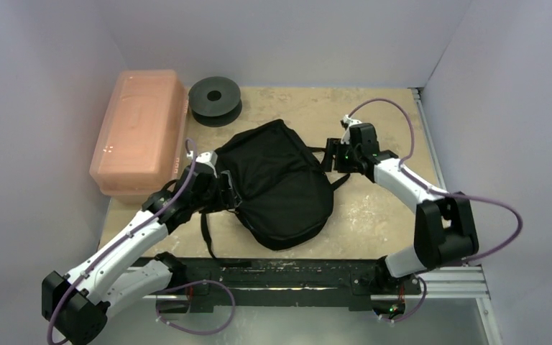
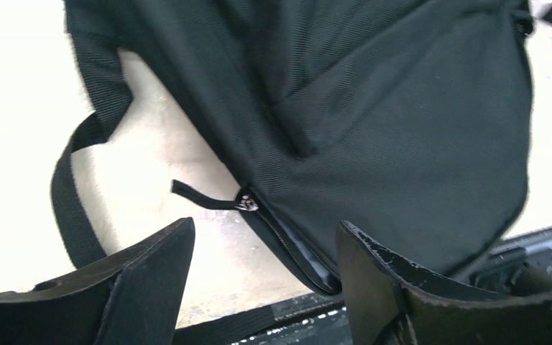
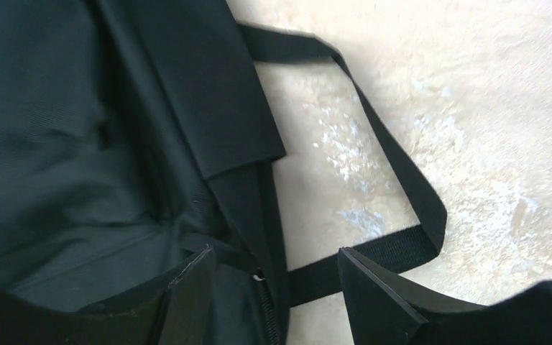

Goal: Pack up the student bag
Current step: Adjust the student bag at the center of the board, then zip the student bag at the center of the board.

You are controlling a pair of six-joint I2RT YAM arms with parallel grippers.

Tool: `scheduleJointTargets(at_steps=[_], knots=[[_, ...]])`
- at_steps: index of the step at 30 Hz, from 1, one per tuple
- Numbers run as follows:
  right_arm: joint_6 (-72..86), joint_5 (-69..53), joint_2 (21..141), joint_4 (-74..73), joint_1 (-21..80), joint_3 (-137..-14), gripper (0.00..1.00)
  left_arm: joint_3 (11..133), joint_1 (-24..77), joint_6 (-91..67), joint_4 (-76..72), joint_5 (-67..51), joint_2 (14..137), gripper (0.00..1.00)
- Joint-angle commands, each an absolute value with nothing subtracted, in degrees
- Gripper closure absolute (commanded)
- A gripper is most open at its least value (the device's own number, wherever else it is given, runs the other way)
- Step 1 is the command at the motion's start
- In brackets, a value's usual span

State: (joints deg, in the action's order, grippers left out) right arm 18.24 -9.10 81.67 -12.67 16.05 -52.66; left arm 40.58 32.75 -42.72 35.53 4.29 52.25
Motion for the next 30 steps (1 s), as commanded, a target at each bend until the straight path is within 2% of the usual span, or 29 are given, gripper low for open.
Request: scheduleJointTargets(at_steps=[1,7,12,14,18,24,26,28,30], knots=[[12.70,-3.75,85.43,-18.22,19.54,-59.35,0.34,45.26,32.54,-39.32,34.84,-3.20,52.18,0.27],[5.59,8.24,87.62,-21.02,27.58,-62.15,0.34,48.27,32.58,-37.69,31.04,-11.63,54.36,0.21],[3.25,11.90,87.83,-20.44,30.34,-62.57,0.39,49.24,32.60,-37.99,27.07,-16.88,57.04,0.18],[2.97,12.69,89.00,-20.27,30.47,-63.13,0.45,49.71,32.68,-38.50,25.26,-19.07,58.71,0.18],[3.39,14.52,92.16,-20.94,30.50,-64.57,0.62,51.41,33.21,-39.26,23.17,-21.65,62.10,0.18],[5.08,16.25,92.23,-20.52,30.72,-63.91,0.72,54.06,34.74,-41.00,20.27,-23.89,67.70,0.18],[6.50,17.91,91.45,-20.68,30.68,-63.71,0.82,54.66,35.50,-41.93,18.55,-23.95,69.72,0.18],[6.81,17.56,90.53,-19.87,30.75,-62.83,0.86,55.30,36.02,-43.34,16.85,-24.27,71.87,0.18],[8.55,16.89,89.83,-19.24,30.68,-62.34,1.00,55.96,36.23,-44.94,14.87,-24.83,74.09,0.20]])
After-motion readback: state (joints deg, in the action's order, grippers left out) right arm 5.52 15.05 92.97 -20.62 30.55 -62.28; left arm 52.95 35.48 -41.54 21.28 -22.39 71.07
